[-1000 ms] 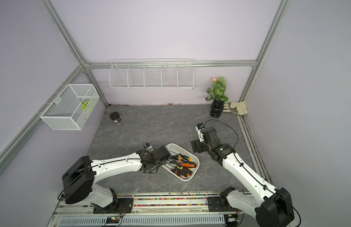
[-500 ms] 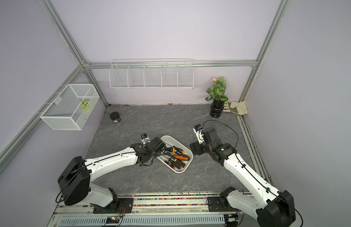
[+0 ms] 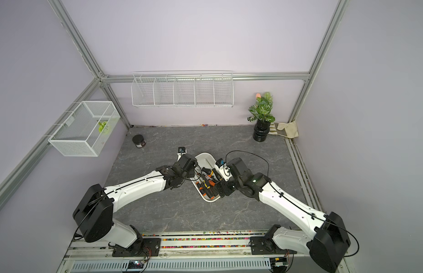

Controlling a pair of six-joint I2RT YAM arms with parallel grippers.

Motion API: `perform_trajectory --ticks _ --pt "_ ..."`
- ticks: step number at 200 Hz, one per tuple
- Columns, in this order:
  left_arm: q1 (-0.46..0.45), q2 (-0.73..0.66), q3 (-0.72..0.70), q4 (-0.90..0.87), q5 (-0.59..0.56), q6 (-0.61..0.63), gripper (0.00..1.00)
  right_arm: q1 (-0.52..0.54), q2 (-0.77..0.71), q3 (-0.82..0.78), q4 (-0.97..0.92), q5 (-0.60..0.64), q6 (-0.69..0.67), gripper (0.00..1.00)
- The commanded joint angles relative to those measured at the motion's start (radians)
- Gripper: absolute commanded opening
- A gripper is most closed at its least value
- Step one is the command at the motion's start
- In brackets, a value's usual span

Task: Take out the screwdriver from the storage box
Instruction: Pick up the storage box at the center of the board, then pick up the screwdriver from the storage box.

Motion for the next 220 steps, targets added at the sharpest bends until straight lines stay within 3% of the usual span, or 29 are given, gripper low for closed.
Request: perform_trajectory --ticks 1,30,131,220 --pt "0.006 0.012 0.049 0.092 -0.009 0.070 0.00 0.018 0.102 0.051 0.082 -0.040 0.044 0.82" --pt "0.007 0.024 0.046 0.101 0.017 0.057 0.00 0.020 0.243 0.122 0.087 -0.059 0.053 0.75" --pt "0.006 0.011 0.001 0.140 0.049 0.029 0.00 0.020 0.466 0.230 0.099 -0.053 0.066 0.53" --pt "0.009 0.001 -0.008 0.143 0.037 0.023 0.00 0.020 0.496 0.237 0.057 0.023 0.054 0.34"
